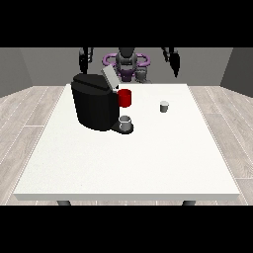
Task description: Insert the coffee pod into the coffee machine and close the lid
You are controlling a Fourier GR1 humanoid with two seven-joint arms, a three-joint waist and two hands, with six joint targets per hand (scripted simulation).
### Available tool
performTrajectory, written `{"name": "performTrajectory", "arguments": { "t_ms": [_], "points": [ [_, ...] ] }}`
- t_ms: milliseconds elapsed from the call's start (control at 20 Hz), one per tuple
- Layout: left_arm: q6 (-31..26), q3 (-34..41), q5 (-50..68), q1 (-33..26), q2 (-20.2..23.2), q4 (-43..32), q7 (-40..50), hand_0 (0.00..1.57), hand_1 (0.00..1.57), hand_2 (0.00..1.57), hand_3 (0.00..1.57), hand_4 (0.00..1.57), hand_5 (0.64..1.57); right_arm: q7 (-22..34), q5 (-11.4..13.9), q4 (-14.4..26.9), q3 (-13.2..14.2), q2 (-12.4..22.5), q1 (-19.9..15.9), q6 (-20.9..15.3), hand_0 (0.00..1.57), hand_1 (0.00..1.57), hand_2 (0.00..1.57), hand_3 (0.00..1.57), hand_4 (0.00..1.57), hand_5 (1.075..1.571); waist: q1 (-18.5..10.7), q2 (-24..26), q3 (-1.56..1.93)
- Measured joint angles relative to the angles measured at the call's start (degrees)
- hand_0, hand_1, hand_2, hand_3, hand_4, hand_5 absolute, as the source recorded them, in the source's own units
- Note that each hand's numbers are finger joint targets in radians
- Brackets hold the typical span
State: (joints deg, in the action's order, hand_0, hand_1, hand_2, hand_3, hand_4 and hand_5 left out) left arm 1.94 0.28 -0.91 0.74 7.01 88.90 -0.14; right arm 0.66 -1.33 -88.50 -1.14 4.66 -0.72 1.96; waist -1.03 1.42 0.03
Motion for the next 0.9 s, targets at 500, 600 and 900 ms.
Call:
{"name": "performTrajectory", "arguments": {
  "t_ms": [500, 600, 900],
  "points": [
    [-8.37, -1.92, -6.83, 1.86, 10.4, -1.83, -6.94, 0.0, 0.0, 0.0, 0.0, 0.0, 1.571, -2.74, 5.15, 1.36, 2.17, 0.68, -1.44, -5.55, 0.0, 0.0, 0.0, 0.0, 0.0, 1.571, 2.91, -2.69, -0.03],
    [-10.41, -0.61, -7.36, 3.84, 13.6, -3.57, -6.51, 0.0, 0.0, 0.0, 0.0, 0.0, 1.571, -2.01, 6.93, 0.71, 1.94, 0.52, -2.58, -7.4, 0.0, 0.0, 0.0, 0.0, 0.0, 1.571, 3.89, -3.7, -0.03],
    [-13.14, 1.91, -10.24, 11.29, 18.74, -11.42, -5.05, 0.0, 0.0, 0.0, 0.0, 0.0, 1.571, -1.16, 10.01, -1.0, -0.4, -0.57, -4.84, -9.16, 0.0, 0.0, 0.0, 0.0, 0.0, 1.571, 7.82, -7.11, -0.04]
  ]
}}
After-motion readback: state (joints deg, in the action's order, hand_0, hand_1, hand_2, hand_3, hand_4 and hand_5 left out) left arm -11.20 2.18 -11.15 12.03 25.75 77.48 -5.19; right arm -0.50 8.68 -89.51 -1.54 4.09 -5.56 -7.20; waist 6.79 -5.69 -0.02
